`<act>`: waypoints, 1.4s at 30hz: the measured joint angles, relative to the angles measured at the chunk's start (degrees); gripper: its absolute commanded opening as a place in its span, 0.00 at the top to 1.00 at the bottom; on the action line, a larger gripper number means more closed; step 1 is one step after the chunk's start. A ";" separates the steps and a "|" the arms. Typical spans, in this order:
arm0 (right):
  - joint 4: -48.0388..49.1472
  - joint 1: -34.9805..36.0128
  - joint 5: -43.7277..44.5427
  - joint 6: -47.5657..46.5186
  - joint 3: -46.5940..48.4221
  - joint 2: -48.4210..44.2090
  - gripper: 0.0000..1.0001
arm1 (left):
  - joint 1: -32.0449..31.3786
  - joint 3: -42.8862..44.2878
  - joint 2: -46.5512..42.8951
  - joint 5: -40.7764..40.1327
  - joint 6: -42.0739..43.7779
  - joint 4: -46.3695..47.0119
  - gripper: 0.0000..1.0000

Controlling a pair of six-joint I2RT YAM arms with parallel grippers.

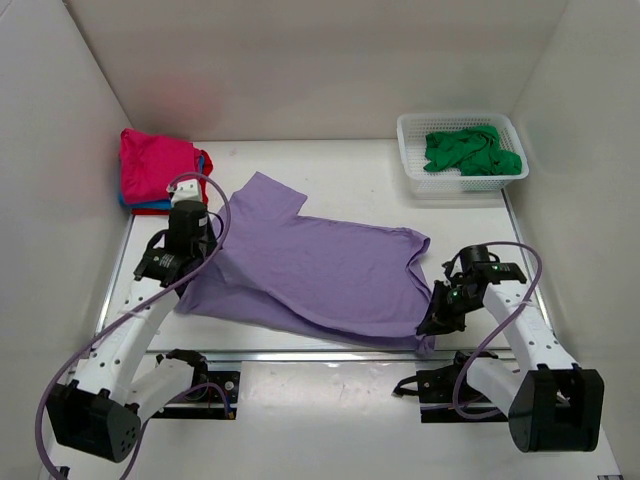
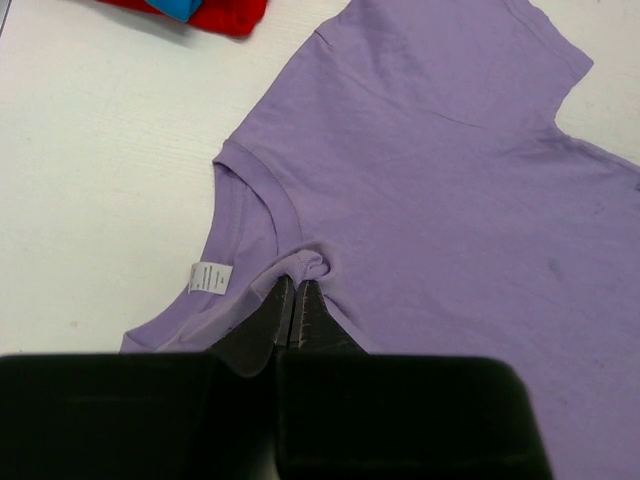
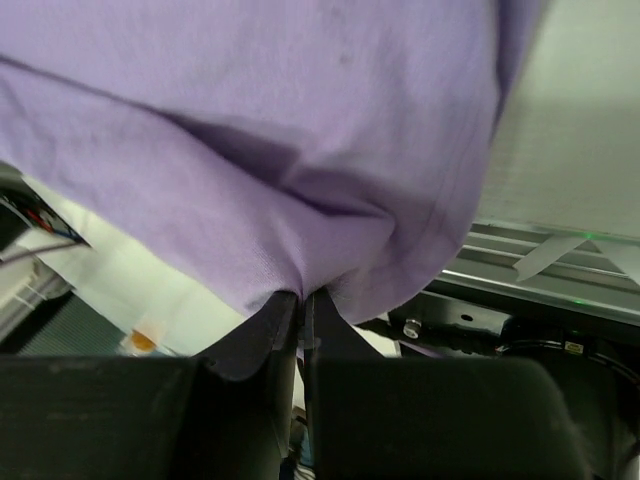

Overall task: Fold and stack the t-shirts
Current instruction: Flatten out the tshirt

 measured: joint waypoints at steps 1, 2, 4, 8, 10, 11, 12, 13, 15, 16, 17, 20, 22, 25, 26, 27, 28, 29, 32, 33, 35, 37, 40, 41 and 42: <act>0.26 -0.42 0.13 0.17 0.20 0.33 0.99 | 0.00 -0.17 0.37 0.00 0.26 0.59 1.00; 0.55 -0.72 0.24 0.31 0.42 0.76 1.00 | -0.04 -0.22 0.70 0.02 0.52 1.03 1.00; 1.05 -0.92 0.55 0.46 0.59 1.66 1.00 | -0.13 -0.35 1.49 0.02 1.07 2.27 1.00; 2.01 -0.83 1.22 0.83 0.61 3.61 0.99 | -0.37 -1.01 2.75 -0.02 1.79 4.22 1.00; 2.38 -0.90 1.57 1.09 0.63 4.44 0.97 | -0.44 -1.07 3.54 -0.09 2.25 4.94 1.00; 2.51 -0.94 1.84 1.22 0.68 4.83 0.97 | -0.48 -1.07 3.98 -0.13 2.51 5.44 1.00; 2.62 -0.94 2.01 1.25 0.68 5.09 0.97 | -0.50 -1.07 4.20 -0.22 2.60 5.75 1.00; 2.67 -0.94 2.16 1.25 0.72 5.29 0.97 | -0.55 -1.07 4.52 -0.31 2.78 6.10 1.00; 2.69 -0.94 2.84 1.49 1.05 5.90 0.97 | -0.57 -1.07 5.40 -0.57 3.06 7.08 1.00; 2.71 -1.05 3.15 1.57 1.22 6.19 0.98 | -0.59 -1.07 5.81 -0.66 3.23 7.39 1.00; 2.75 -1.40 3.23 1.68 1.46 6.56 0.99 | -0.59 -1.07 6.36 -0.76 3.34 7.72 1.00; 3.28 -2.27 4.15 1.97 1.79 7.48 1.00 | -0.59 -1.07 8.04 -0.79 3.58 8.83 1.00; 3.63 -2.56 4.52 2.21 1.81 7.98 1.00 | -0.59 -1.07 9.07 -0.76 3.63 9.33 1.00; 4.22 -2.91 5.25 2.56 1.84 8.74 1.00 | -0.63 -1.07 10.23 -0.76 3.69 10.45 1.00; 4.42 -2.91 5.38 2.75 1.86 8.96 1.00 | -0.63 -1.07 10.47 -0.76 3.72 10.64 1.00; 4.63 -2.91 5.53 2.95 1.86 9.25 1.00 | -0.63 -1.07 10.82 -0.76 3.74 10.91 1.00; 4.87 -2.89 5.66 3.06 1.88 9.66 1.00 | -0.63 -1.07 11.28 -0.76 3.87 11.23 1.00; 5.11 -2.78 5.77 3.17 1.88 9.99 1.00 | -0.63 -1.07 11.76 -0.76 3.91 11.58 1.00; 5.99 -2.75 5.86 3.56 1.90 10.97 1.00 | -0.59 -1.05 13.00 -0.76 4.09 12.22 1.00; 6.25 -2.75 5.88 3.58 1.92 11.19 0.99 | -0.59 -1.05 13.51 -0.76 4.09 12.46 1.00; 6.78 -2.75 5.97 3.56 1.97 11.67 0.99 | -0.57 -1.05 14.03 -0.76 4.11 13.00 1.00; 6.97 -2.73 5.99 3.54 2.47 12.26 1.00 | -0.57 -1.05 14.38 -0.76 4.15 13.27 1.00; 6.97 -2.54 6.10 3.43 4.20 12.76 1.00 | -0.33 -0.87 14.56 -0.81 4.57 13.20 1.00; 6.80 -2.08 6.14 3.17 5.55 12.81 1.00 | -0.17 -0.39 14.58 -0.85 4.87 12.70 1.00; 6.91 -1.79 6.12 2.86 6.93 12.74 1.00 | -0.02 0.22 14.58 -0.90 5.05 12.48 1.00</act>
